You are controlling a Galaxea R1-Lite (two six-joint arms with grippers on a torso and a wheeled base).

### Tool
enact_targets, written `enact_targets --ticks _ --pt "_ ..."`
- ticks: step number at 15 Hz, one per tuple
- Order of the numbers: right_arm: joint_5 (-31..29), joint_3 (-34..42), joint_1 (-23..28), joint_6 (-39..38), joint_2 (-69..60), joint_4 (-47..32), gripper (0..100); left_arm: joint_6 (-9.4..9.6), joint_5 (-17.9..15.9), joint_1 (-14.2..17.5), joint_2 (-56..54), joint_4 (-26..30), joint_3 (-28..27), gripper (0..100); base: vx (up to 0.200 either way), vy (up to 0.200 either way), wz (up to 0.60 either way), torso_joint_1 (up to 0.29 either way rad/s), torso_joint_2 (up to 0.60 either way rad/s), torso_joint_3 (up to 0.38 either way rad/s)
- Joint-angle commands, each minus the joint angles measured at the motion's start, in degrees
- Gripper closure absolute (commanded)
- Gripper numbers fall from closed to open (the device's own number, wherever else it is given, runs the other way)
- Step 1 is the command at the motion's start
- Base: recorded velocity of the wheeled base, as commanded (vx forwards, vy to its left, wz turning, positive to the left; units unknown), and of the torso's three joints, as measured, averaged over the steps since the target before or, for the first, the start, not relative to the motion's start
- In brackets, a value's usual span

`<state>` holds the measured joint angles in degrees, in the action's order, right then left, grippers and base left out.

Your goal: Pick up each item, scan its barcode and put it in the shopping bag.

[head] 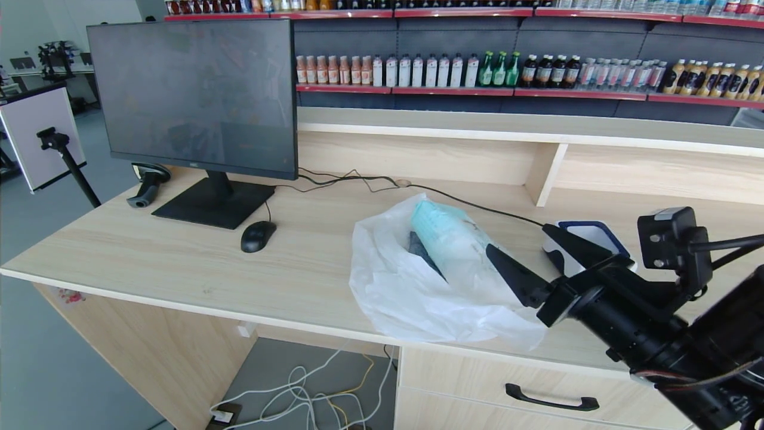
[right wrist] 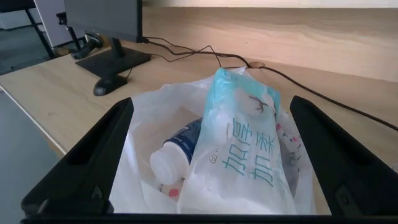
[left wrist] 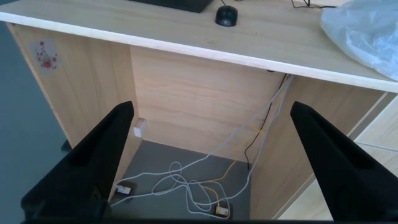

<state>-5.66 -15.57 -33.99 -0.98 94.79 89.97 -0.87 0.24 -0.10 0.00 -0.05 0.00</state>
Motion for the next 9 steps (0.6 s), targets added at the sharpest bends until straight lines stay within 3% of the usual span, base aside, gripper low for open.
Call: enact_targets --ticks 1,2,3,7,9 --pt "-0.1 5.5 0.1 0.4 -5.3 0.0 0 -0.01 0.0 0.0 0.0 0.0 0.0 0 0.0 0.0 0.0 0.0 0.0 0.0" --pt "-0.1 7.8 0.2 0.7 -6.7 0.0 0 -0.1 0.0 0.0 0.0 0.0 0.0 0 0.0 0.0 0.0 0.0 0.0 0.0" --pt "-0.1 15.6 3.7 1.3 -11.7 0.0 0 -0.1 0.0 0.0 0.0 0.0 0.0 0 0.0 0.0 0.0 0.0 0.0 0.0" --pt "-0.2 15.6 4.9 -0.4 -18.5 -0.5 0 -0.36 0.0 0.0 0.0 0.0 0.0 0 0.0 0.0 0.0 0.0 0.0 0.0" --pt "-0.4 15.6 5.2 -2.0 -24.0 -9.4 0 -0.72 0.0 0.0 0.0 0.0 0.0 0 0.0 0.0 0.0 0.0 0.0 0.0"
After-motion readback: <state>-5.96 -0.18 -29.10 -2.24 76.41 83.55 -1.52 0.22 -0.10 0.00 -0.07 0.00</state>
